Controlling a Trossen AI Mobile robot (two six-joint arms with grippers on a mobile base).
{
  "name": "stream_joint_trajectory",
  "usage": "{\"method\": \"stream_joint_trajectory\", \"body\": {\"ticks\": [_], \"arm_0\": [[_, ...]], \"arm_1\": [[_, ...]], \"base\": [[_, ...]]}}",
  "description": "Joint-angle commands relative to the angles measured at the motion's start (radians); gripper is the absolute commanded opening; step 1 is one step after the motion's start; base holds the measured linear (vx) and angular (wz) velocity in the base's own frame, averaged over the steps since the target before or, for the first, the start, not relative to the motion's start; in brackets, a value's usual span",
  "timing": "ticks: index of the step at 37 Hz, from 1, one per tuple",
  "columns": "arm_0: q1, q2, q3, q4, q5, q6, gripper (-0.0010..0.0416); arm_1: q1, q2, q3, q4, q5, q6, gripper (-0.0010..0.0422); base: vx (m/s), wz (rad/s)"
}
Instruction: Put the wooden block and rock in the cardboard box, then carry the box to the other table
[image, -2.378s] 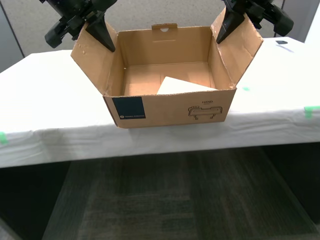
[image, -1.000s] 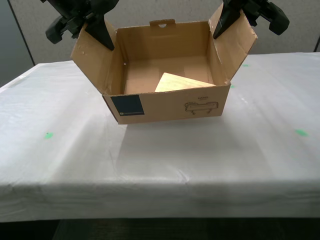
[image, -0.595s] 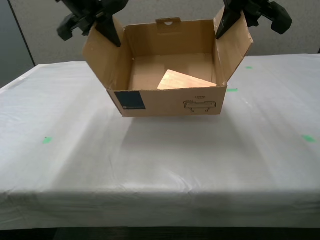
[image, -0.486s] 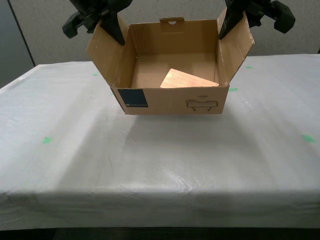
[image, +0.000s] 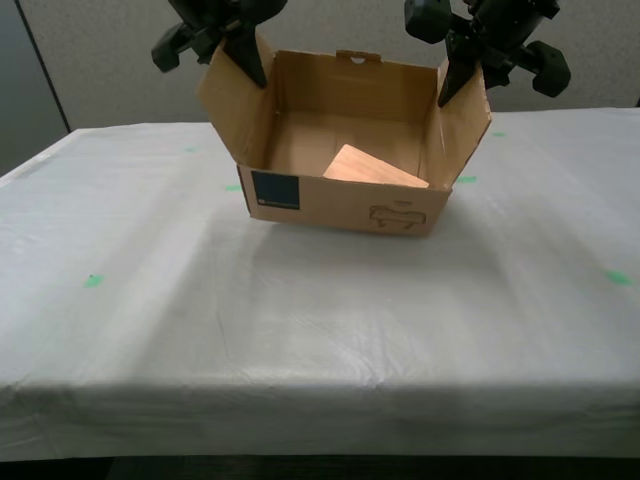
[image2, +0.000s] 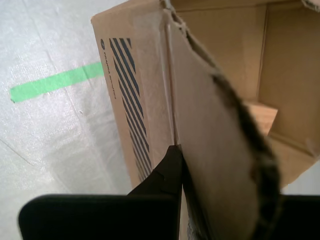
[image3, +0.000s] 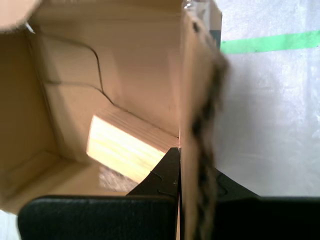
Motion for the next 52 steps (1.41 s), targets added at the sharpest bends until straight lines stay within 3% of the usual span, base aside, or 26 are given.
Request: {"method": "stream_joint_trajectory", "body": {"ticks": [1,8,21,35,41,46,52], "arm_0": [[-0.014,0.031,0.058,-0.008,-0.031,-0.001,-0.0001],[-0.016,0.085,0.175,-0.053,-0.032,-0.007,-0.0001],[-0.016,0.245,0.402,-0.227,-0.031,-0.043,-0.0001],[-0.016,0.275,0.451,-0.240,-0.027,-0.063,0.0000],[-0.016,0.274,0.455,-0.240,-0.009,-0.108,0.0000],[-0.016,0.274,0.457,-0.240,-0.006,-0.109,0.0008],[-0.016,0.274,0.455,-0.243,-0.006,-0.109,0.0047]], "arm_1": [[-0.003,0.021,0.002,0.003,0.021,0.029,-0.0001],[0.005,0.053,0.031,0.052,-0.027,0.025,-0.0001],[0.010,0.196,0.271,-0.104,-0.027,0.030,0.0000],[0.011,0.210,0.329,-0.114,-0.029,0.011,0.0000],[0.011,0.210,0.322,-0.119,-0.063,0.008,0.0003],[0.011,0.210,0.322,-0.121,-0.066,0.007,0.0030],[0.011,0.210,0.322,-0.121,-0.066,0.003,0.0071]], "base": [[0.000,0.000],[0.000,0.000],[0.000,0.000],[0.000,-0.044],[0.000,-0.037],[0.000,0.000],[0.000,-0.056]]}}
